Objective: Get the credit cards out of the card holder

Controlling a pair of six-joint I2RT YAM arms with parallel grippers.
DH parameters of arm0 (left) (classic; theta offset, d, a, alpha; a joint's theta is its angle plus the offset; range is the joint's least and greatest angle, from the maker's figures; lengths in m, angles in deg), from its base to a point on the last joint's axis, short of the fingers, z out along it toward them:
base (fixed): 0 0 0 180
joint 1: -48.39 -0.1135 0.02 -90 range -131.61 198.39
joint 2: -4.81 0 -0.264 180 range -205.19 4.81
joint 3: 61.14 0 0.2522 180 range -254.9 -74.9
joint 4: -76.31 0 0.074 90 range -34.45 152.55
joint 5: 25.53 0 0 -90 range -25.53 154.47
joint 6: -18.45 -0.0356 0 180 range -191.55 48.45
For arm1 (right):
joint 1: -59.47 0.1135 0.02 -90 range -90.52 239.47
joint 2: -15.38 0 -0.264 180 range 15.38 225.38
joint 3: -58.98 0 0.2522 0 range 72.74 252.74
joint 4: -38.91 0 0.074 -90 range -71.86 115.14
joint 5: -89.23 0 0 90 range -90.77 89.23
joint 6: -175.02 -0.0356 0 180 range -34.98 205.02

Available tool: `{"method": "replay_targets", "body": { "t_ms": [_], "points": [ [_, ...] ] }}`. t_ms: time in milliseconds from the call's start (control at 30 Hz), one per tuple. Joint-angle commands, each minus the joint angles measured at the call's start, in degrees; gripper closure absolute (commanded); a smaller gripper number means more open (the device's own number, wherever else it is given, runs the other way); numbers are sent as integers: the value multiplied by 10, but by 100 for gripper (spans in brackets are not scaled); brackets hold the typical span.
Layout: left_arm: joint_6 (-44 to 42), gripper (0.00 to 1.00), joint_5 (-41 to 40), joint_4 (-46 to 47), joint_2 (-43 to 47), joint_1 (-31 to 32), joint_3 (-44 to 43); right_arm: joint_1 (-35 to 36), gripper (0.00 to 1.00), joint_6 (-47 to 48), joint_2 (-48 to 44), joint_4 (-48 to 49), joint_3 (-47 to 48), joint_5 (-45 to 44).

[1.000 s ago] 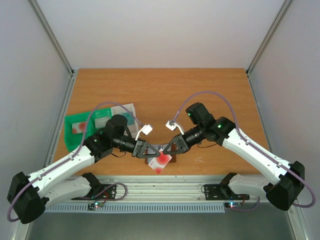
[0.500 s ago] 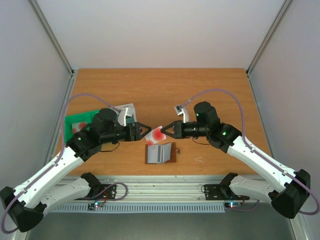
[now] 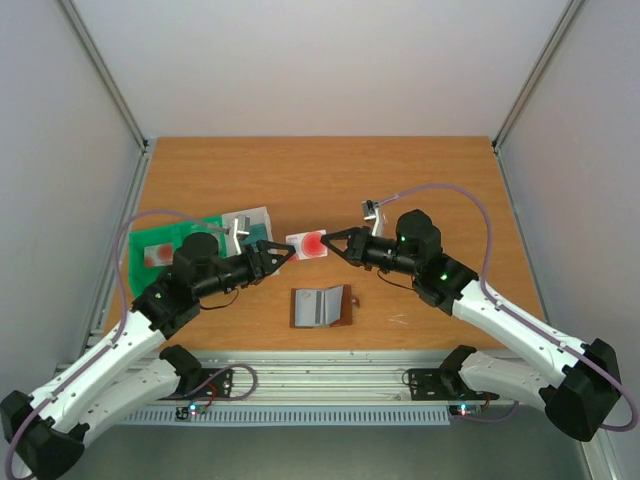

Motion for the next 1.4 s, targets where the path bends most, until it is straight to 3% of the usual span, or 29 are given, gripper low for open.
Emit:
{"method": "replay_targets", "body": {
  "t_ms": [0, 100, 133, 333, 467, 633, 800, 867, 900, 1133, 1367],
  "points": [
    [56, 38, 6, 113, 3, -3, 21, 0, 99, -54, 3, 82, -10, 1],
    [43, 38, 2, 90, -4, -3, 9, 0, 99, -67, 3, 104, -22, 1],
    [39, 43, 2, 88, -4, -3, 9, 0, 99, -67, 4, 106, -23, 3],
    [49, 98, -9, 106, 7, -3, 23, 0, 99, -74, 10, 115, -36, 6],
    [11, 100, -26, 30, 9, -7, -7, 0, 90, -80, 10, 121, -47, 13],
    [-108, 100, -34, -119, -15, -36, -84, 0, 58, -76, -3, 133, -65, 26],
    [-206, 100, -15, -201, -45, -87, -136, 0, 31, -75, -13, 130, -85, 41],
    [-233, 100, -3, -231, -55, -111, -155, 0, 6, -76, -15, 130, -90, 49],
    [-258, 100, -6, -255, -58, -125, -168, 0, 2, -77, -18, 130, -93, 52],
    [-359, 100, -72, -369, -60, -247, -223, 0, 2, -64, -46, 112, -102, 72],
    [-446, 100, -55, -414, -121, -399, -260, 0, 2, -45, -75, 69, -100, 89]
  ]
}}
